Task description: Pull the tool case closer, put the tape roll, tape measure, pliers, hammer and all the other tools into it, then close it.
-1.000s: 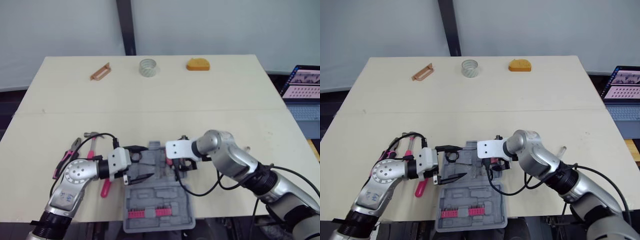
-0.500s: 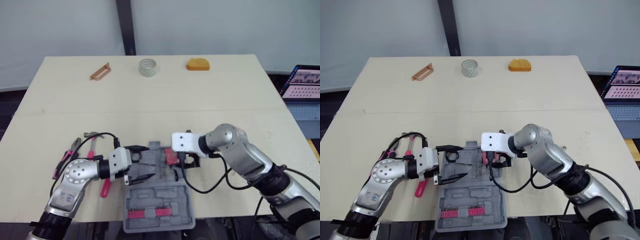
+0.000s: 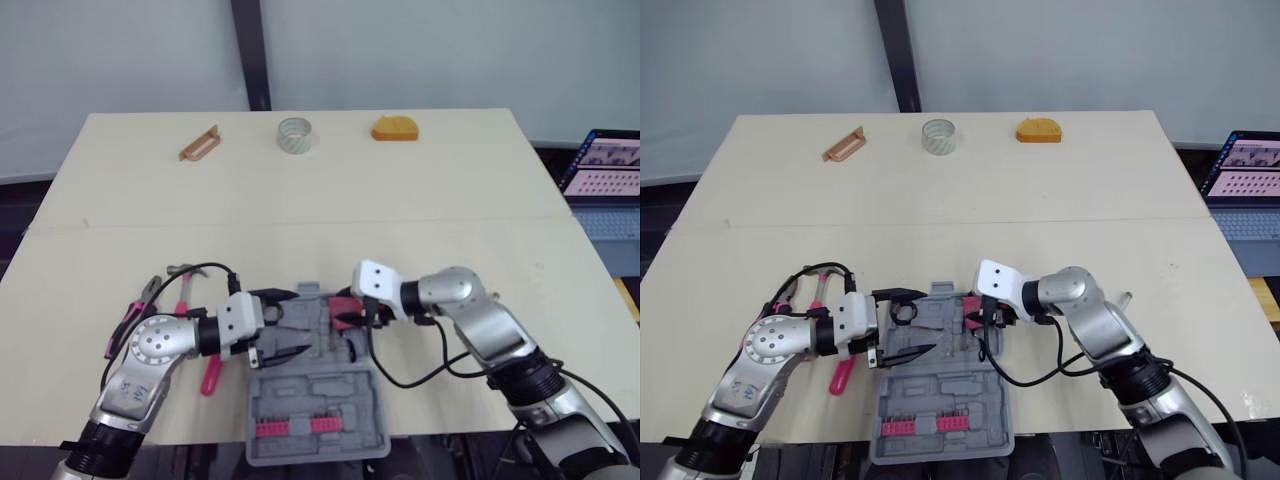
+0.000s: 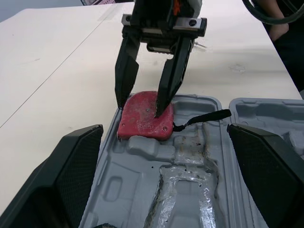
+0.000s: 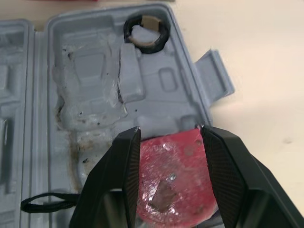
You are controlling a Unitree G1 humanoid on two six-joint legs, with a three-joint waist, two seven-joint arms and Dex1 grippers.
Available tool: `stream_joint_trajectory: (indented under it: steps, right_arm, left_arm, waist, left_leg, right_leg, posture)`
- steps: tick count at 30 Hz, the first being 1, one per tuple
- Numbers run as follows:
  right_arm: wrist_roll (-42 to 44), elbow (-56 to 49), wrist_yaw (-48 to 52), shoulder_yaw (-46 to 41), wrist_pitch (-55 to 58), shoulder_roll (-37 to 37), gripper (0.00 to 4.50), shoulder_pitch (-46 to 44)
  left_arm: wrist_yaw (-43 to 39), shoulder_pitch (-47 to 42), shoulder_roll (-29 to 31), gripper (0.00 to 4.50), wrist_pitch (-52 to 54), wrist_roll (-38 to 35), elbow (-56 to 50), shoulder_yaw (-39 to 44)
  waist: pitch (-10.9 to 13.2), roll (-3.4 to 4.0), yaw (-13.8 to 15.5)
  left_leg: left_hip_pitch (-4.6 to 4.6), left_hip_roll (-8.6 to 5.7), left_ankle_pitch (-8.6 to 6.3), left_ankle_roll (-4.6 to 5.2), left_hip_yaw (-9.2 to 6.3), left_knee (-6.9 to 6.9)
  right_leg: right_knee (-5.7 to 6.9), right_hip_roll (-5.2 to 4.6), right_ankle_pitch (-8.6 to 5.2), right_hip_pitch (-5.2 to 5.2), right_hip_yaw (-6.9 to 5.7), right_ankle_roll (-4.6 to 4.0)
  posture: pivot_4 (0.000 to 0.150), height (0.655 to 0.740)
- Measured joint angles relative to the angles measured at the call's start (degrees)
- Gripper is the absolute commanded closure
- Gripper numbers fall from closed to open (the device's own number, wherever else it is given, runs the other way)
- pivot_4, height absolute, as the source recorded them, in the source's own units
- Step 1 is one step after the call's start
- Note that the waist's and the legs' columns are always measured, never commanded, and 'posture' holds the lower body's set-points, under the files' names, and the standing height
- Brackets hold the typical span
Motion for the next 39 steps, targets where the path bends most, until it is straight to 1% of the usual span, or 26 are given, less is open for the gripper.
stream_joint_trajectory:
  steps: [11, 19, 27, 29, 32, 39]
  right_arm:
    - [0.2, 7.4, -1.0, -0.4, -7.1, 0.4, 2.35, 0.8]
    - [0.2, 12.2, -1.2, -1.0, -14.5, 1.3, 2.35, 2.0]
    - [2.0, 18.9, -1.4, -3.9, -22.3, 4.2, 2.35, 5.0]
    - [3.1, 21.6, -1.7, -5.2, -24.7, 5.8, 2.35, 5.6]
    - [3.8, 24.6, -2.0, -6.2, -28.4, 7.2, 2.35, 6.0]
    - [3.7, 28.5, -1.8, -6.4, -33.9, 7.9, 2.35, 6.0]
  left_arm:
    - [0.1, 0.0, 0.0, 0.0, 0.1, 0.0, 0.0, 0.0]
    - [0.0, 0.0, 0.1, 0.0, 0.2, 0.0, 0.0, 0.0]
    - [-0.3, 0.0, 0.8, 0.0, 0.6, -0.1, 0.0, 0.5]
    - [-0.4, 0.0, 0.9, 0.0, 0.7, -0.1, 0.0, 0.5]
    - [-0.6, 0.0, 1.0, 0.0, 0.7, -0.1, 0.0, 0.5]
    - [-0.7, 0.0, 1.1, 0.0, 0.7, -0.1, 0.0, 0.5]
  waist:
    - [0.0, 0.0, 0.0]
    - [0.0, 0.0, 0.1]
    - [-0.1, -0.08, 0.1]
    - [-0.1, -0.13, 0.0]
    - [-0.1, -0.13, 0.0]
    - [-0.2, -0.15, 0.0]
  left_leg:
    - [0.01, 0.0, 0.0, 0.0, 0.0, 0.01]
    - [0.13, 0.0, 0.0, 0.0, -0.01, 0.0]
    - [0.35, 0.01, 0.0, 0.0, -0.06, -0.05]
    - [0.5, 0.02, 0.0, 0.0, -0.07, -0.12]
    - [0.99, 0.03, 0.0, 0.0, 0.01, -0.35]
    - [1.1, 0.05, 0.0, -0.01, 0.03, -0.38]
  right_leg:
    - [0.0, 0.0, 0.0, 0.02, 0.0, 0.0]
    - [-0.03, 0.0, 0.0, 0.17, 0.0, 0.0]
    - [-0.14, 0.0, 0.0, 0.46, -0.05, 0.0]
    - [-0.16, 0.0, 0.0, 0.6, -0.06, 0.0]
    - [-0.3, 0.0, 0.0, 1.0, -0.05, 0.0]
    - [-0.31, 0.0, 0.0, 1.09, -0.04, -0.01]
  posture:
    - [0.15, 0.74]
    - [0.15, 0.74]
    - [0.15, 0.74]
    - [0.15, 0.74]
    - [0.15, 0.74]
    - [0.15, 0.74]
